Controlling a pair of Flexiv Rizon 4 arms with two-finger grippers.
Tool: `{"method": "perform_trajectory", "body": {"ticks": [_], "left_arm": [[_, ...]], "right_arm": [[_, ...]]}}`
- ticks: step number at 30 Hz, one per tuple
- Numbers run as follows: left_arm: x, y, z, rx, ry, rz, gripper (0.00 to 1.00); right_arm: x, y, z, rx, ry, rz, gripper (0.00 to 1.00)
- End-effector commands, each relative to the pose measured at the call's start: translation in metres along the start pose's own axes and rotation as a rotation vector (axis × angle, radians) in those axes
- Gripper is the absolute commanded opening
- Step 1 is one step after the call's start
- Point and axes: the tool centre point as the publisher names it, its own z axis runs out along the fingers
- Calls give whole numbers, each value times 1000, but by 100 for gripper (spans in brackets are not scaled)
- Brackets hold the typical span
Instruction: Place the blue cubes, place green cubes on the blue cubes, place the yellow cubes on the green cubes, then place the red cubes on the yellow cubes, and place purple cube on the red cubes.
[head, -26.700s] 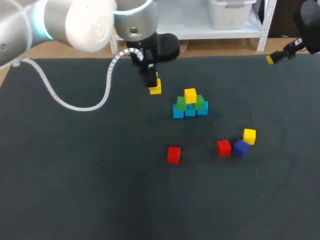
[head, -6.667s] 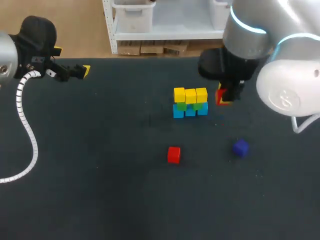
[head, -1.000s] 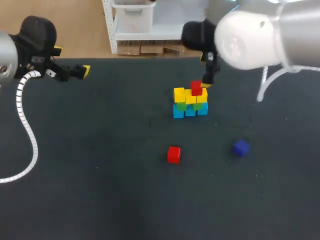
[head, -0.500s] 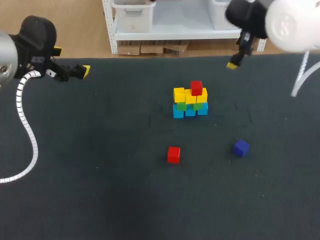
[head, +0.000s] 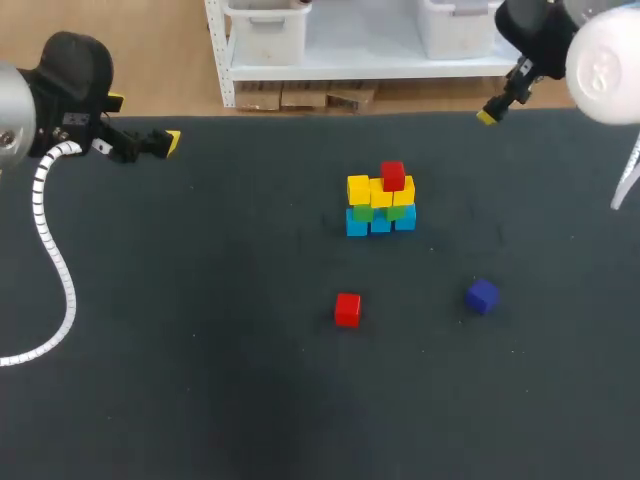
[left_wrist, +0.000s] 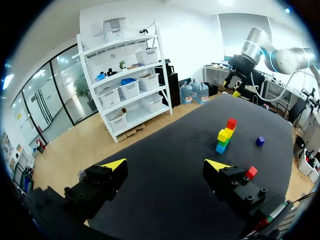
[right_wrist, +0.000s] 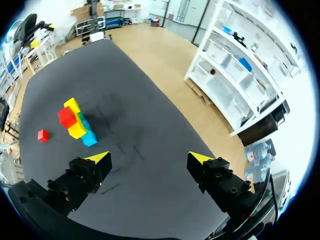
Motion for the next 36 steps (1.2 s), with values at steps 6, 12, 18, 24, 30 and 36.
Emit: {"method": "perform_trajectory", "body": {"ticks": [6,12,18,24,30,36], "left_arm": [[2,4,-1,17,-8,3,100],[2,4,-1,17,-8,3,100],[2,4,-1,17,-8,3,100],[2,4,-1,17,-8,3,100],[2,4,-1,17,-8,3,100],[2,4,-1,17,-8,3,100]], "right_arm": [[22,-11,-8,71,-40,84,100],[28,-16,-15,92,-75,119,100],[33,-19,-16,99,-84,138,100],[35,-22,-17,102,-92,154,100],[36,-22,-17,101,-94,156,100],[36,-22,-14,83,-94,158,100]]}}
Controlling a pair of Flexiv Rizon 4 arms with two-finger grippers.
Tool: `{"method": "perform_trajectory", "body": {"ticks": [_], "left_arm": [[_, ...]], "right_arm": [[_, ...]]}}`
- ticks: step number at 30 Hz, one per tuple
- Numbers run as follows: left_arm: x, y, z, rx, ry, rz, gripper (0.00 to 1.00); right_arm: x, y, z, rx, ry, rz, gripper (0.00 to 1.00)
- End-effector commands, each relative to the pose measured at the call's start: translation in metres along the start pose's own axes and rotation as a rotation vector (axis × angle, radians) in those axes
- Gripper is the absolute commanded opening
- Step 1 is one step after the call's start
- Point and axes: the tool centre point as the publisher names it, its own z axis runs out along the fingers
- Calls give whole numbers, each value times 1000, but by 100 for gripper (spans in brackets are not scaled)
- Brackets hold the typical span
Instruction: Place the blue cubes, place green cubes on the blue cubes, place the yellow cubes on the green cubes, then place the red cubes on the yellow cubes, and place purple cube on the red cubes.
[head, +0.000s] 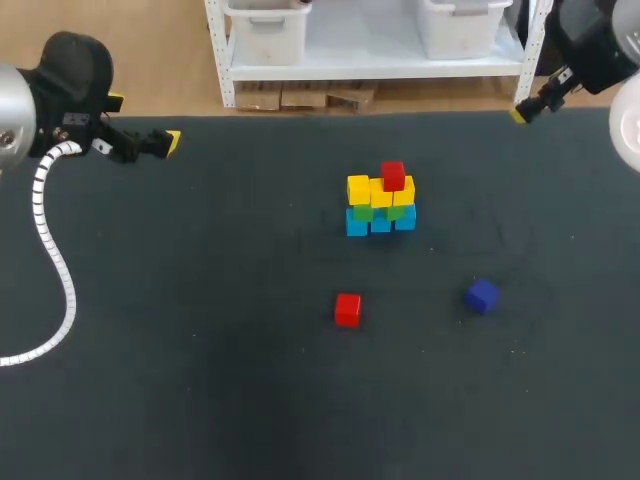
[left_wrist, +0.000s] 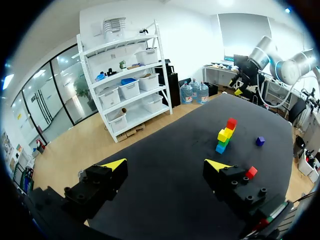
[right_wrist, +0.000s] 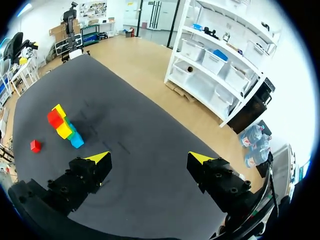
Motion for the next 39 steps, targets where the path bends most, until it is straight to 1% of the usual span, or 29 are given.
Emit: {"method": "perform_trajectory", "body": {"ticks": [1,25,26,28,30,34,35,36,37,39], "left_arm": [[2,4,-1,17,-8,3,100],[2,4,-1,17,-8,3,100],[-2,4,-4,4,-6,7,100],[-11,1,-9,11,-1,52,100],[-17,-5,-12,51,17,94,100],[-25,-27,-20,157,94,214,100],[-25,-35,-22,176,134,259,100],[-24,-41,-22,196,194,300,100],[-23,-45,-20,217,233,336,100],[-22,-60,-22,241,279,391,100]], "right_arm": [[0,2,2,-13,1,-2,100],[0,2,2,-13,1,-2,100],[0,2,2,-13,1,-2,100],[0,2,2,-13,1,-2,100],[0,2,2,-13,1,-2,100],[0,2,2,-13,1,-2,100],[0,2,2,-13,1,-2,100],[0,2,2,-13,1,-2,100],[0,2,2,-13,1,-2,100],[0,2,2,-13,1,-2,100]]}}
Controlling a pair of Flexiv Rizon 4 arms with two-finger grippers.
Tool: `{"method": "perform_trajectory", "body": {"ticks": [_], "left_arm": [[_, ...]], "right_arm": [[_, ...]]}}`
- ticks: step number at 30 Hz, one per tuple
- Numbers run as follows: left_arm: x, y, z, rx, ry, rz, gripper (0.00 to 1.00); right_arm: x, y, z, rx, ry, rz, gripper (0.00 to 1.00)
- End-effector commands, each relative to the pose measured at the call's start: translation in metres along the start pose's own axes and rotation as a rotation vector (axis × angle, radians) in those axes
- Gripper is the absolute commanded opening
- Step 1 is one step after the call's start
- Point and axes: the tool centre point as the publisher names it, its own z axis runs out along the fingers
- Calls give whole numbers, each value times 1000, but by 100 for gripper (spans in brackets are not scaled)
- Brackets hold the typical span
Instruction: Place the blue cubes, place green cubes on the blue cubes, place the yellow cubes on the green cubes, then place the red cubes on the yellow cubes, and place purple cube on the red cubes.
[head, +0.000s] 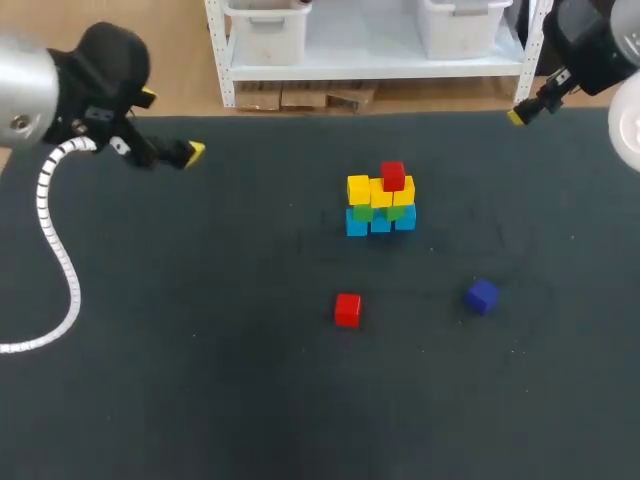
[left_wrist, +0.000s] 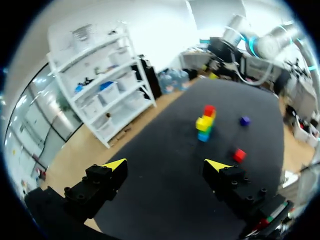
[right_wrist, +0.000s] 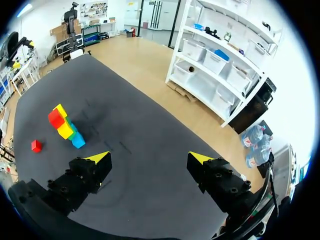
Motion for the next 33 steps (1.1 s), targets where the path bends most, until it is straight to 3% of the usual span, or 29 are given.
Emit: {"method": "perform_trajectory", "body": {"ticks": [1,9,17,24,29,33], "left_arm": [[-10,-17,-10,145,186,166,100],[-7,-70,-2,252,339,402,100],[-9,-133,14,423,304,623,100],[-6,-163,35,542,311,674,100],[-6,-182,42,645,304,626,100],[-2,-196,56,715,354,585,100]], "right_arm": [[0,-1,0,-3,-1,0,100],[0,-1,0,-3,-1,0,100],[0,-1,0,-3,-1,0,100],[0,-1,0,-3,-1,0,100],[0,-1,0,-3,-1,0,100],[0,-1,0,-3,-1,0,100]]}}
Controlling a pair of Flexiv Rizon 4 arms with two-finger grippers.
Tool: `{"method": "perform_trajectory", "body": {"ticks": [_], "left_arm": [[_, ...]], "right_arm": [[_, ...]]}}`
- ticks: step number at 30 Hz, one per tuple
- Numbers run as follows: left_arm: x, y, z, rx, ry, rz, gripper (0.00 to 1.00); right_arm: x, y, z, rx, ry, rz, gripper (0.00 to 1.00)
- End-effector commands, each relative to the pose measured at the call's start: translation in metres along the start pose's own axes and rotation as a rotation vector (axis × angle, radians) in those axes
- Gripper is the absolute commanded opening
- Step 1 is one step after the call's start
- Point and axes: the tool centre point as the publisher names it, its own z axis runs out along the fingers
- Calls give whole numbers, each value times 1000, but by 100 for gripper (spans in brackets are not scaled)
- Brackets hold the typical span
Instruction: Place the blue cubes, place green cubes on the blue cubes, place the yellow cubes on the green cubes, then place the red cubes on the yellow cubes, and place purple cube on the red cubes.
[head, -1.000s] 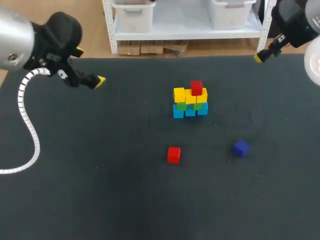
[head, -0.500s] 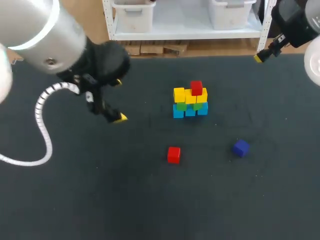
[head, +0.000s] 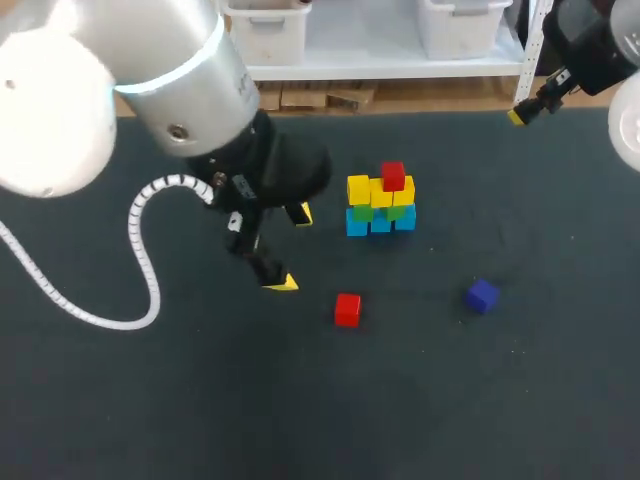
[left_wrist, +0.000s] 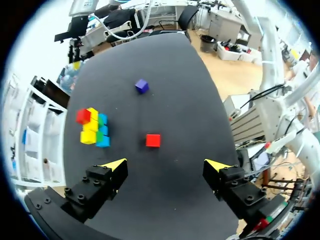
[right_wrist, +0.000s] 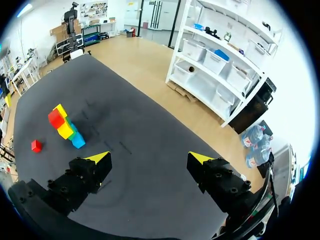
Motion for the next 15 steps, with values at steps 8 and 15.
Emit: {"method": "perform_trajectory", "body": {"ticks": [8,15], "left_arm": [[-16,7,51,157,104,-59,100],[-14,10,76,101,166,-64,100]], "right_arm": [[0,-1,0,-3,-1,-1,100],[0,-1,0,-3,-1,-1,100]]}}
